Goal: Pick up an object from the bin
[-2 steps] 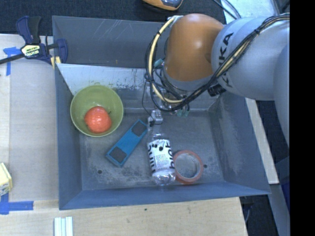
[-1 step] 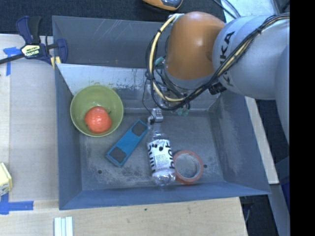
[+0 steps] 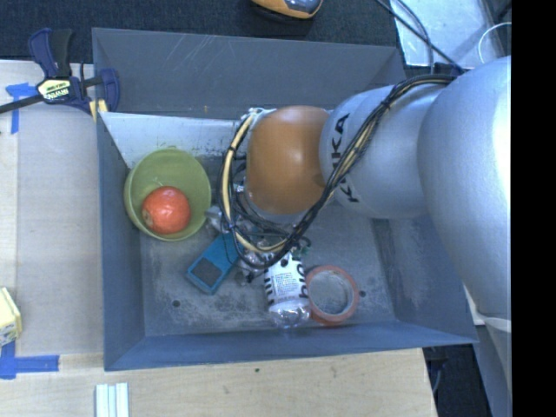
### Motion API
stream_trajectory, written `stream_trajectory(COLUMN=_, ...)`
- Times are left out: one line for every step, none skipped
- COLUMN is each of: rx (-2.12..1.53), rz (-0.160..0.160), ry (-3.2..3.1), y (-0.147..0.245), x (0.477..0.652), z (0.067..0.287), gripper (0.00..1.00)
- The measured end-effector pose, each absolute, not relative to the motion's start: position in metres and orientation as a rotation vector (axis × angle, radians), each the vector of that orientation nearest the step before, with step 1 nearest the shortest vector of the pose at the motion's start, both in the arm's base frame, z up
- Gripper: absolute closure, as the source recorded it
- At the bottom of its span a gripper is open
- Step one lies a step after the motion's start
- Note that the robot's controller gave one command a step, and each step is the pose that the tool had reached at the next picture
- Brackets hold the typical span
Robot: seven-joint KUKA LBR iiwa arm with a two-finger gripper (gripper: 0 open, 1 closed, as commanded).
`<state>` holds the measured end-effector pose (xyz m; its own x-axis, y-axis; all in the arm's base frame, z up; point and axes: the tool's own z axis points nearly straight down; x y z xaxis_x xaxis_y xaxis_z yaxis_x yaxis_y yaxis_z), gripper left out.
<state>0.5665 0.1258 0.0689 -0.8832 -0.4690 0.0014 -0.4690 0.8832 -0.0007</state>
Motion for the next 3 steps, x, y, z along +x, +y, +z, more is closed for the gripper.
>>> stream_trajectory(rx=0.433, rz=0.000, ry=-3.116, y=0.123, x=0.578, z=0.120, gripper=0.00)
stream_trajectory(rx=0.819, rz=-0.003, ry=-3.030, y=0.133, x=0.571, z=0.099, gripper=0.00)
stream_trajectory(rx=0.774, rz=0.000, ry=-3.051, y=0.128, x=0.577, z=0.070, gripper=0.00)
